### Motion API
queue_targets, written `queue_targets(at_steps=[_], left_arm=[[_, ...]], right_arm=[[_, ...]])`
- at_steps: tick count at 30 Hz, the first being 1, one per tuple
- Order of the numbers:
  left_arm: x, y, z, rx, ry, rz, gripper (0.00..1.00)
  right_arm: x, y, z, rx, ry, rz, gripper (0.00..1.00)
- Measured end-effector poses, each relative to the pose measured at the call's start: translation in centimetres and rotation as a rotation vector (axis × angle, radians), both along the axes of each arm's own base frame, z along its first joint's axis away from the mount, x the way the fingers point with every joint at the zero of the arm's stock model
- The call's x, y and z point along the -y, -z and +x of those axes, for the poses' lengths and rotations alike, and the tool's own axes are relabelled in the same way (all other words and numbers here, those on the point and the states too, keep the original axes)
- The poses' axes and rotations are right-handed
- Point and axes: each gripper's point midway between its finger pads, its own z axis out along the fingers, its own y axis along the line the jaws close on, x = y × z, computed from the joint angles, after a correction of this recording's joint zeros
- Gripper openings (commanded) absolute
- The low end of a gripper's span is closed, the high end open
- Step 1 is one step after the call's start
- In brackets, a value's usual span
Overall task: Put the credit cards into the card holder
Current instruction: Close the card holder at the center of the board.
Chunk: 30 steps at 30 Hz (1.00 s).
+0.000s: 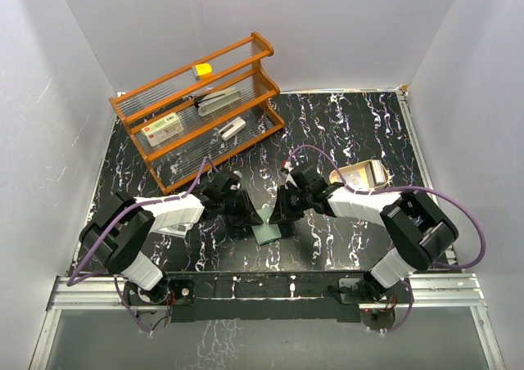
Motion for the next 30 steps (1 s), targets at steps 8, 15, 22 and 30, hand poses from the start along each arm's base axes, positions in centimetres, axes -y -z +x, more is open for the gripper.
queue_targets(at_steps=[8, 15, 22, 30], left_arm=[[0.0, 0.0, 0.0, 0.0, 0.0, 0.0, 0.14], [-0.1, 0.0, -0.1, 0.003, 0.0, -0.002, 0.14], [-0.2, 0.0, -0.2, 0.001, 0.0, -0.001, 0.14], [-0.1, 0.0, -0.2, 0.001, 0.0, -0.002, 0.15]], right_arm=[[0.0, -0.3, 0.1, -0.001, -0.011, -0.013, 0.11], [0.1, -1.8, 1.2, 0.038, 0.002, -0.046, 0.11], [0.2, -2.0, 1.6, 0.05, 0.007, -0.057, 0.11], [0.3, -1.0, 0.5, 0.007, 0.005, -0.045, 0.11]])
